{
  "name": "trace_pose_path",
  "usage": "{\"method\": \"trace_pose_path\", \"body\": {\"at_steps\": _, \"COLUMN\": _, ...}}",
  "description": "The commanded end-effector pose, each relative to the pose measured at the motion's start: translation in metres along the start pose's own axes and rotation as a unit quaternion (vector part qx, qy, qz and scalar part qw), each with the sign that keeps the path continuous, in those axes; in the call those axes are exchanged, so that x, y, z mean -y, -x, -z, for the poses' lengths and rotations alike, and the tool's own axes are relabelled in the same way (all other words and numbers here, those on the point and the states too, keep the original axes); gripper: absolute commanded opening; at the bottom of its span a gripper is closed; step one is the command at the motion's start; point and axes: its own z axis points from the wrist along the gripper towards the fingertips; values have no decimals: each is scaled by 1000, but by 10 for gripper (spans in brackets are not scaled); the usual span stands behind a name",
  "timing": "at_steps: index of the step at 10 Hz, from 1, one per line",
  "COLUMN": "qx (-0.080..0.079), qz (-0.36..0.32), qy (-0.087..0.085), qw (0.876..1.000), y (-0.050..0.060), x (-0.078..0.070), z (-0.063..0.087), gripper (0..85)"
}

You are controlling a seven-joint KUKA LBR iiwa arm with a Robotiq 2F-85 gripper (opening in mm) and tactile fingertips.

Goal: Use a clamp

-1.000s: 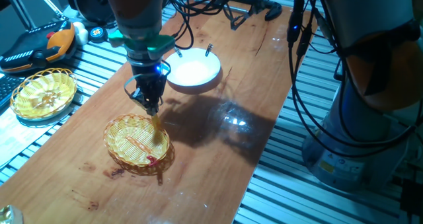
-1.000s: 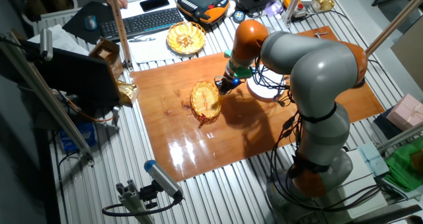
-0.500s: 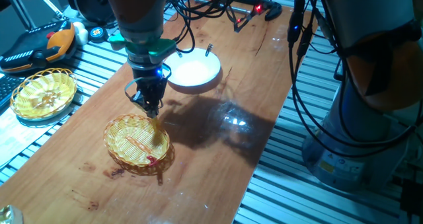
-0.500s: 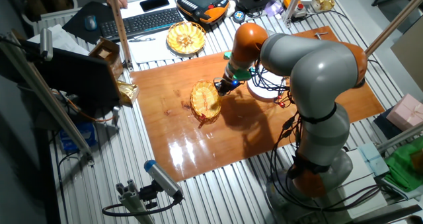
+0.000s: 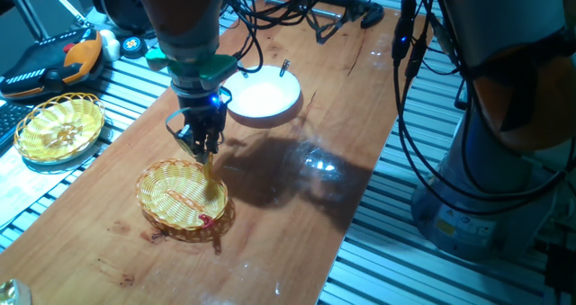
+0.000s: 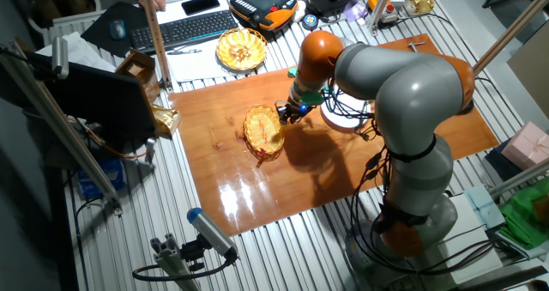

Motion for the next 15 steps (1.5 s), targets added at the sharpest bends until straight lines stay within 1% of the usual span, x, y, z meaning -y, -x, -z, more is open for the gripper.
{"method": "trace_pose_path", "body": {"at_steps": 1, "qx": -3, "qz": 1, "qy": 0, "qw": 1000, "y": 0, "x": 0, "z": 1, "gripper": 393}}
{"method": "trace_pose_path", "body": {"at_steps": 3, "qx": -2, "qz": 0, "qy": -1, "qw": 1000, "y": 1, "x": 1, "z": 3, "gripper": 417}}
{"method": "trace_pose_path", "body": {"at_steps": 4, "qx": -2, "qz": 0, "qy": -2, "qw": 1000, "y": 3, "x": 3, "z": 7, "gripper": 423}}
{"method": "trace_pose_path", "body": {"at_steps": 5, "qx": -6, "qz": 4, "qy": -3, "qw": 1000, "y": 6, "x": 7, "z": 13, "gripper": 417}}
{"method": "trace_pose_path", "body": {"at_steps": 6, "qx": -6, "qz": 11, "qy": -10, "qw": 1000, "y": 11, "x": 14, "z": 20, "gripper": 407}}
{"method": "trace_pose_path", "body": {"at_steps": 7, "qx": -1, "qz": 16, "qy": -15, "qw": 1000, "y": 15, "x": 20, "z": 24, "gripper": 373}}
{"method": "trace_pose_path", "body": {"at_steps": 8, "qx": 3, "qz": 30, "qy": -28, "qw": 999, "y": 19, "x": 27, "z": 25, "gripper": 310}}
{"method": "trace_pose_path", "body": {"at_steps": 9, "qx": 5, "qz": 42, "qy": -32, "qw": 999, "y": 22, "x": 34, "z": 26, "gripper": 190}}
{"method": "trace_pose_path", "body": {"at_steps": 10, "qx": 5, "qz": 52, "qy": -32, "qw": 998, "y": 25, "x": 41, "z": 28, "gripper": 97}}
{"method": "trace_pose_path", "body": {"at_steps": 11, "qx": 1, "qz": 63, "qy": -32, "qw": 997, "y": 26, "x": 48, "z": 31, "gripper": 7}}
{"method": "trace_pose_path", "body": {"at_steps": 13, "qx": -4, "qz": 72, "qy": -32, "qw": 997, "y": 30, "x": 62, "z": 40, "gripper": 7}}
{"method": "trace_pose_path", "body": {"at_steps": 15, "qx": 1, "qz": 80, "qy": -40, "qw": 996, "y": 31, "x": 70, "z": 46, "gripper": 7}}
